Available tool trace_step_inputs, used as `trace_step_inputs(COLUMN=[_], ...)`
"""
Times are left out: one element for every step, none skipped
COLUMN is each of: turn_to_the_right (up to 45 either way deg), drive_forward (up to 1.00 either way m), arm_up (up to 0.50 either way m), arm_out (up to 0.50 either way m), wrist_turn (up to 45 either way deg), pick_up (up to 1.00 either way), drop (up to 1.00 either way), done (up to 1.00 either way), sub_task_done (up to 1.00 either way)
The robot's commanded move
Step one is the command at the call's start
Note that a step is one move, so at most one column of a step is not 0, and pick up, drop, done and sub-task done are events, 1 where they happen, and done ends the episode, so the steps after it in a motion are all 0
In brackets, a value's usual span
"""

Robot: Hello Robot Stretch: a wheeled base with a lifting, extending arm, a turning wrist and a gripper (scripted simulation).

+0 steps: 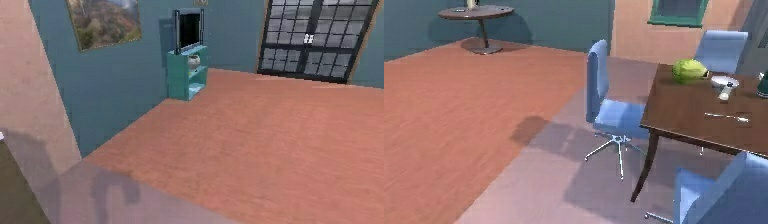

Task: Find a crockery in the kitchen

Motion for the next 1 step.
trace_step_inputs(turn_to_the_right=[45.0], drive_forward=[0.00], arm_up=[0.00], arm_out=[0.00], wrist_turn=[0.0], pick_up=[0.00], drop=[0.00], done=[0.00], sub_task_done=[0.00])
